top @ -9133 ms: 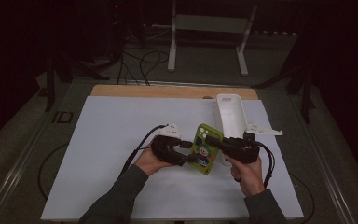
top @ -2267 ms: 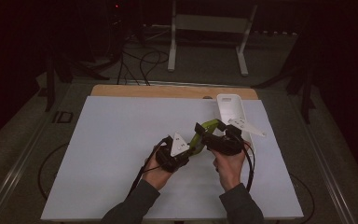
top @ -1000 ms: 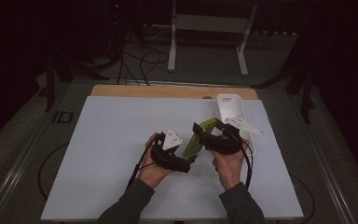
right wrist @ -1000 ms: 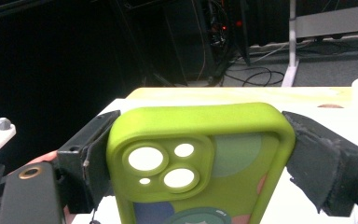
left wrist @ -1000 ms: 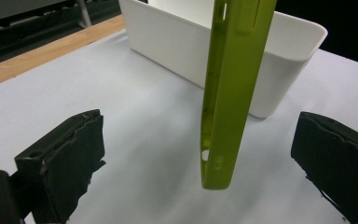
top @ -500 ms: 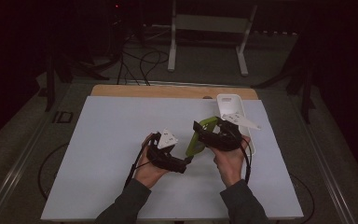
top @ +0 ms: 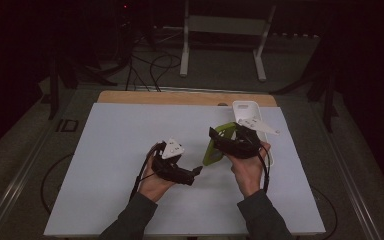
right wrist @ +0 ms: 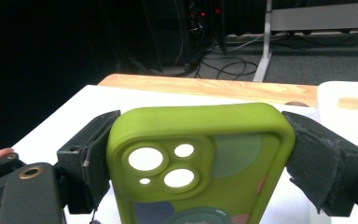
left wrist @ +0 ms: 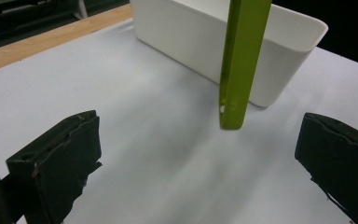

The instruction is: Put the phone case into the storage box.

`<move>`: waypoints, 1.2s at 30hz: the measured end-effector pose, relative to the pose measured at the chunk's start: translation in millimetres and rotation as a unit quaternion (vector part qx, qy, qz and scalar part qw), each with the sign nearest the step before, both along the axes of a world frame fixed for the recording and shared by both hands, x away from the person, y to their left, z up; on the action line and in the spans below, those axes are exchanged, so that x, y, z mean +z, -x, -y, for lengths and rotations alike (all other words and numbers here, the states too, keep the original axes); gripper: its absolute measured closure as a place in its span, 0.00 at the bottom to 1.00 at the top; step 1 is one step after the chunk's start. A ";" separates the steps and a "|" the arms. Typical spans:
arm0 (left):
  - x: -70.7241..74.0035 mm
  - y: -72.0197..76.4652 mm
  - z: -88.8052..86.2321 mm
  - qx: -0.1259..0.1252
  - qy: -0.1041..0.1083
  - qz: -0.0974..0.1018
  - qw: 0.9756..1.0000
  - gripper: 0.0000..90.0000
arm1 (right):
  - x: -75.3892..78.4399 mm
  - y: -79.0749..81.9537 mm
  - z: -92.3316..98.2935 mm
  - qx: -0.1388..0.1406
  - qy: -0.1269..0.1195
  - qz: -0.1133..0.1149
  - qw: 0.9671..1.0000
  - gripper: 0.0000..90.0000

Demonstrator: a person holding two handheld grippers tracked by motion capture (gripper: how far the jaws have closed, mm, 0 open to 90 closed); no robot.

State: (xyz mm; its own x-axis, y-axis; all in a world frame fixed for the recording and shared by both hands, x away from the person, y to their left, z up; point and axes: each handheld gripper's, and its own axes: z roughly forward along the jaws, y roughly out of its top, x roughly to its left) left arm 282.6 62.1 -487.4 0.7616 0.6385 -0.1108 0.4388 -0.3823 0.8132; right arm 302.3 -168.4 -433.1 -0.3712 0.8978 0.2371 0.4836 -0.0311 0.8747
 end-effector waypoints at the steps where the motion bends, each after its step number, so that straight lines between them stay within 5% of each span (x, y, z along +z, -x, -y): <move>1: -0.2 0.4 -3.0 0.000 0.000 -0.001 1.000 0.01 | 0.7 -1.4 0.7 -0.004 0.003 -0.003 1.000 0.17; 36: -4.5 9.5 -53.7 0.025 0.003 -0.014 1.000 0.00 | 17.2 -25.1 10.9 -0.022 0.036 -0.026 0.999 0.18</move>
